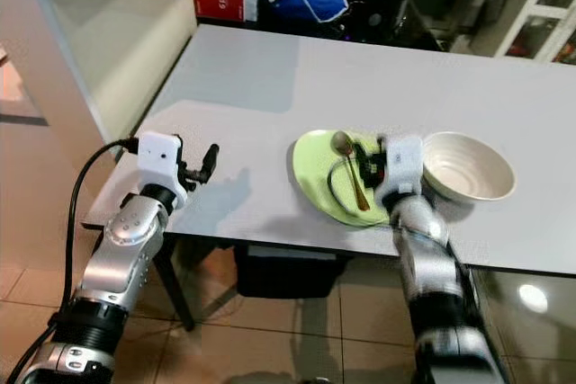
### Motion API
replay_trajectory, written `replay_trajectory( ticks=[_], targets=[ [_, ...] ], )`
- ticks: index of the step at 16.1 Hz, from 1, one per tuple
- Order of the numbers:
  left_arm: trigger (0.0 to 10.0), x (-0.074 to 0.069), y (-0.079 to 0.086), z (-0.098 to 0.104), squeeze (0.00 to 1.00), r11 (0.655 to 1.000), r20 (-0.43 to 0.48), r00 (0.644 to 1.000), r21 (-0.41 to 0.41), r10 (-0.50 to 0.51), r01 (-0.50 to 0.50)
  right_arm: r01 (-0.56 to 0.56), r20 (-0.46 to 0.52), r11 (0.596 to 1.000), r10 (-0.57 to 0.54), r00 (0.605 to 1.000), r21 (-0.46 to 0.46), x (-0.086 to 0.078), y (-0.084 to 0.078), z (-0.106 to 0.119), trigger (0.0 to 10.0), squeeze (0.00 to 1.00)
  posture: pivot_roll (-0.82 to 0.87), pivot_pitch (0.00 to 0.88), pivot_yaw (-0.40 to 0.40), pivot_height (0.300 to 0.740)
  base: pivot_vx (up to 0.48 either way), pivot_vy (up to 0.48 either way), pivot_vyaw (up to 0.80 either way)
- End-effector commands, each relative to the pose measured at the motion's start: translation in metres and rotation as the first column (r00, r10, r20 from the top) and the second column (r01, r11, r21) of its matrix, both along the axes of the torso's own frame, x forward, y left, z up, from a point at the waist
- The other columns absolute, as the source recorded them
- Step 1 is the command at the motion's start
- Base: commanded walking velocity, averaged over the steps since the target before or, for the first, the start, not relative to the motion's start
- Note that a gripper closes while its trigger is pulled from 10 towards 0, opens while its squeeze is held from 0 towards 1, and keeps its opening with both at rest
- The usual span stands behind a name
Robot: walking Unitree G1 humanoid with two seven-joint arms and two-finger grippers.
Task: Setting the table
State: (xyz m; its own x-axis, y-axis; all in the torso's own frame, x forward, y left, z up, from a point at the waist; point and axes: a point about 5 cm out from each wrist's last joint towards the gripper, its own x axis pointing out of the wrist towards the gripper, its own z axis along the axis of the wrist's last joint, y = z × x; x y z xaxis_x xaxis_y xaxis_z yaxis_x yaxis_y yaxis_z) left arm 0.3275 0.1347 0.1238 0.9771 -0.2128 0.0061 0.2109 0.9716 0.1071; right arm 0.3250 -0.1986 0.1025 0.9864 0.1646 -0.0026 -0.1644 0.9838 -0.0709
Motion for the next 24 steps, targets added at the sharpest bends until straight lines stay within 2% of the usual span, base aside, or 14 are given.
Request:
replay_trajectory(
  ticks=[1,3,7,9,12,24],
  targets=[
    [10.0,0.000,-0.002,-0.003,0.00,1.000,-0.024,1.000,-0.013,-0.013,0.013,0.001,0.004,1.000,-0.001,1.000,-0.008,-0.005,0.000,-0.003,10.0,0.00,0.03,0.000,-0.018,0.740,0.000,0.000,0.00],
    [10.0,-0.004,-0.001,-0.007,0.00,0.999,-0.041,0.999,-0.035,-0.005,0.003,-0.015,-0.026,1.000,0.014,1.000,-0.016,-0.014,0.013,-0.015,10.0,0.00,0.04,0.000,-0.026,0.740,0.000,0.000,0.00],
    [10.0,-0.004,0.000,-0.010,0.00,0.997,-0.051,0.998,-0.065,0.035,-0.038,-0.004,-0.032,1.000,0.004,0.999,0.000,-0.007,0.025,-0.012,10.0,0.00,0.05,0.000,-0.042,0.740,0.000,0.000,0.00],
    [10.0,-0.001,-0.001,-0.007,0.00,0.995,-0.047,0.998,-0.085,0.046,-0.050,-0.007,-0.032,1.000,0.007,0.999,-0.016,-0.006,0.026,-0.010,10.0,0.00,0.05,0.000,-0.055,0.740,0.000,0.000,0.00],
    [10.0,-0.003,-0.008,0.003,0.00,0.993,0.021,0.999,-0.112,0.048,-0.045,-0.003,-0.007,0.999,0.002,1.000,-0.043,-0.002,0.024,-0.003,10.0,0.00,0.04,0.000,-0.072,0.740,0.000,0.000,0.00],
    [10.0,-0.007,-0.017,0.001,0.00,0.992,0.020,0.999,-0.119,0.042,-0.039,-0.026,-0.016,0.996,0.025,1.000,-0.082,-0.001,0.022,0.000,10.0,0.00,0.03,0.000,-0.101,0.740,0.000,0.000,0.00]
  ],
)
